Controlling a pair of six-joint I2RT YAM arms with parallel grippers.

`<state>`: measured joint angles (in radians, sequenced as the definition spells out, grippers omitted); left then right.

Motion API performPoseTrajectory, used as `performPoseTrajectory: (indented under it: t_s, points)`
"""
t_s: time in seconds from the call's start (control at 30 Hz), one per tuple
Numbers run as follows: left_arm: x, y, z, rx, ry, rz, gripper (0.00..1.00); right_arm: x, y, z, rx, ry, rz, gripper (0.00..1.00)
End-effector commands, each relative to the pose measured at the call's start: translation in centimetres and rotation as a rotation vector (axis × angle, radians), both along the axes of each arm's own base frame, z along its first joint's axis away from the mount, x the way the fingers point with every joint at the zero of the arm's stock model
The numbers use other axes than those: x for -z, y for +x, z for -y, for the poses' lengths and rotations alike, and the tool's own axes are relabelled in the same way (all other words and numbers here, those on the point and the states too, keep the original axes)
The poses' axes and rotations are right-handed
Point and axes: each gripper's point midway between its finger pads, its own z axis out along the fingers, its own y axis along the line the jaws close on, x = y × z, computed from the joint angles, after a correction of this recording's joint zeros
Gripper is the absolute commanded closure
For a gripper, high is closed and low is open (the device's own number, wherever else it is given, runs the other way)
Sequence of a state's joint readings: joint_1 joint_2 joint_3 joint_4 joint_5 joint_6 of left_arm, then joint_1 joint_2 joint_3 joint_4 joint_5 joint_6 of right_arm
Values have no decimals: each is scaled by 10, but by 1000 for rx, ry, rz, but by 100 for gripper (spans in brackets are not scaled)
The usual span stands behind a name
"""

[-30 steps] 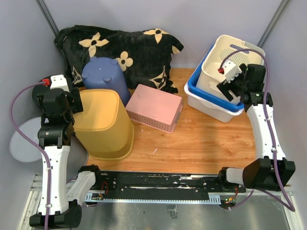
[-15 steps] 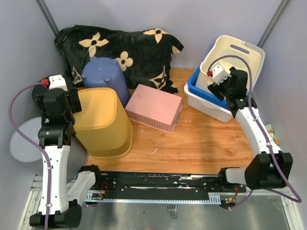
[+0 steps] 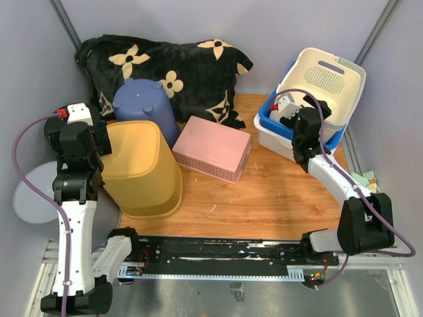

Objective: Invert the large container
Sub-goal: Pick up the container from the container.

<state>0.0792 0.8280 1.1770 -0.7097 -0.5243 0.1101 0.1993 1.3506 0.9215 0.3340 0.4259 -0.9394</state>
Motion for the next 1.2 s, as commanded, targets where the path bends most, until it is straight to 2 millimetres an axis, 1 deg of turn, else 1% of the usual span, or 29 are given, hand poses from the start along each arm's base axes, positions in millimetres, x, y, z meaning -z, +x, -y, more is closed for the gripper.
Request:
performPoseTrajectory:
  t_s: [0.0, 0.1, 0.2, 0.27, 0.33, 0.43, 0.5, 0.53, 0.57, 0.6, 0.63, 0.8, 0.87, 1.03, 1.1, 1.17]
  points:
    - [11, -7, -5, -17, 23, -61, 4, 6, 2, 22, 144, -175, 51, 11]
    - [12, -6, -5, -19, 21, -67, 4, 9, 4, 24, 164, -268, 67, 11]
    - [10, -4, -8, -29, 29, -78, 4, 12, 2, 24, 172, -347, 79, 12]
    - [9, -3, -11, -43, 41, -88, 4, 5, 2, 22, 168, -397, 112, 13]
    - [10, -3, -10, -43, 39, -88, 4, -1, 3, 21, 165, -433, 129, 20]
    - [16, -1, -7, -26, 20, -87, 4, 0, 3, 20, 153, -463, 98, 36]
    - [18, -3, -8, -35, 22, -88, 4, -1, 2, 18, 143, -462, 80, 48]
    - [18, -9, -8, -39, 30, -84, 4, -13, -3, 14, 129, -455, 85, 78]
    - [19, -10, -9, -39, 32, -83, 4, -18, -4, 14, 134, -447, 97, 91]
    - [20, -11, -9, -39, 33, -84, 4, -25, -7, 14, 140, -440, 114, 98]
    - [21, -11, -8, -37, 33, -87, 3, -31, -9, 14, 143, -436, 127, 99]
    - [23, -9, -6, -26, 23, -87, 4, -54, -19, 16, 157, -422, 138, 100]
    - [21, -9, -5, -21, 21, -80, 4, -69, -24, 16, 163, -405, 156, 100]
    - [21, -9, -5, -19, 20, -78, 4, -121, -38, 17, 156, -345, 223, 100]
    - [21, -8, -4, -14, 14, -78, 4, -146, -44, 17, 145, -297, 256, 100]
    - [22, -7, -3, -10, 11, -78, 4, -162, -48, 17, 140, -239, 265, 100]
